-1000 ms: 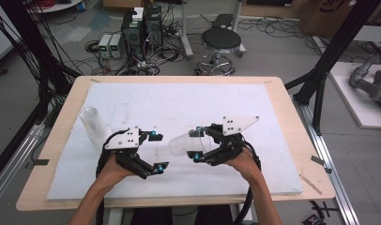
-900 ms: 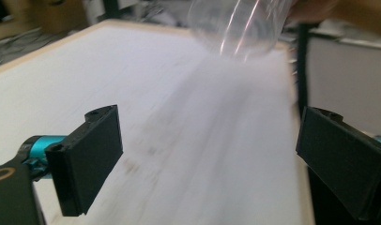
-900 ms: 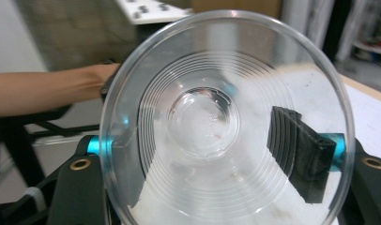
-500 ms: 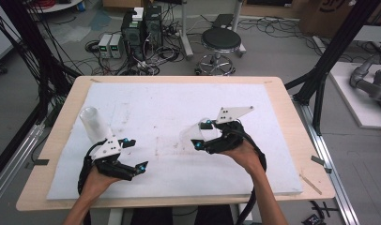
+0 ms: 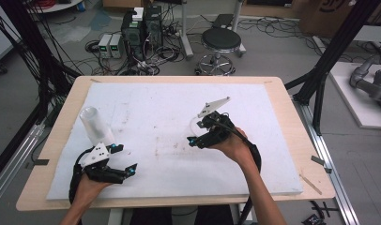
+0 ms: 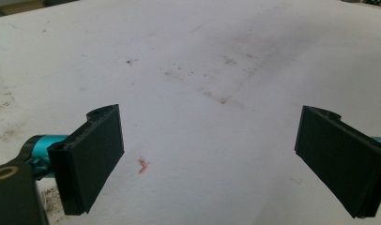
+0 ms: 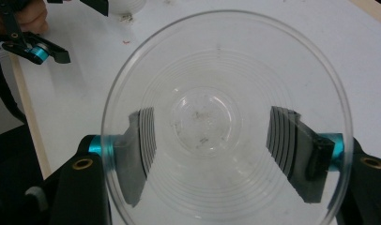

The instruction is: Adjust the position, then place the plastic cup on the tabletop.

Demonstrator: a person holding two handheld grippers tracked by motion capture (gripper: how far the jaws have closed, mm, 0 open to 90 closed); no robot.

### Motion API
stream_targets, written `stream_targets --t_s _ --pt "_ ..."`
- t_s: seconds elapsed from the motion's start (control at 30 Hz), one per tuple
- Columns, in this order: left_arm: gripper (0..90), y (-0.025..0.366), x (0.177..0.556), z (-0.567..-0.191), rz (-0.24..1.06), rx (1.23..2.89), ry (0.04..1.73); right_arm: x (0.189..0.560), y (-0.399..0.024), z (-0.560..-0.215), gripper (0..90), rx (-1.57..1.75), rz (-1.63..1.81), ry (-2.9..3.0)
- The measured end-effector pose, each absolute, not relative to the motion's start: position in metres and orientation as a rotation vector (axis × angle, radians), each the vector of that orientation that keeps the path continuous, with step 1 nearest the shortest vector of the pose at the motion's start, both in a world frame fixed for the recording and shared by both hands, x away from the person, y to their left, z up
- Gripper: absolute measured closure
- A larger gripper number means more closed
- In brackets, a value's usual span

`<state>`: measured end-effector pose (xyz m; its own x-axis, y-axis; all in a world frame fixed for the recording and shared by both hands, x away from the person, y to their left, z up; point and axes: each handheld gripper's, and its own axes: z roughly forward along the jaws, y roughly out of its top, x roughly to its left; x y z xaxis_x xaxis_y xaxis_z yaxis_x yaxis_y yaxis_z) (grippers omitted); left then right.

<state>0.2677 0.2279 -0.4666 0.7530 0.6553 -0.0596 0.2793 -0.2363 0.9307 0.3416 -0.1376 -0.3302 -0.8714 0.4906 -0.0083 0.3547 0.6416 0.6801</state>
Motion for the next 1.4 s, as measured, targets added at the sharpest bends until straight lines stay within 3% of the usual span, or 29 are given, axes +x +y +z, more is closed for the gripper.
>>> stream_targets --t_s 0.77,1.4 --pt "8.2 0.232 0.266 -0.468 0.416 1.781 0.736 0.351 -0.128 -0.339 33.5 0.74 0.982 2.696" --pt "8.2 0.234 0.266 -0.469 0.409 1.759 0.736 0.378 -0.077 -0.385 33.4 0.8 0.644 2.784"
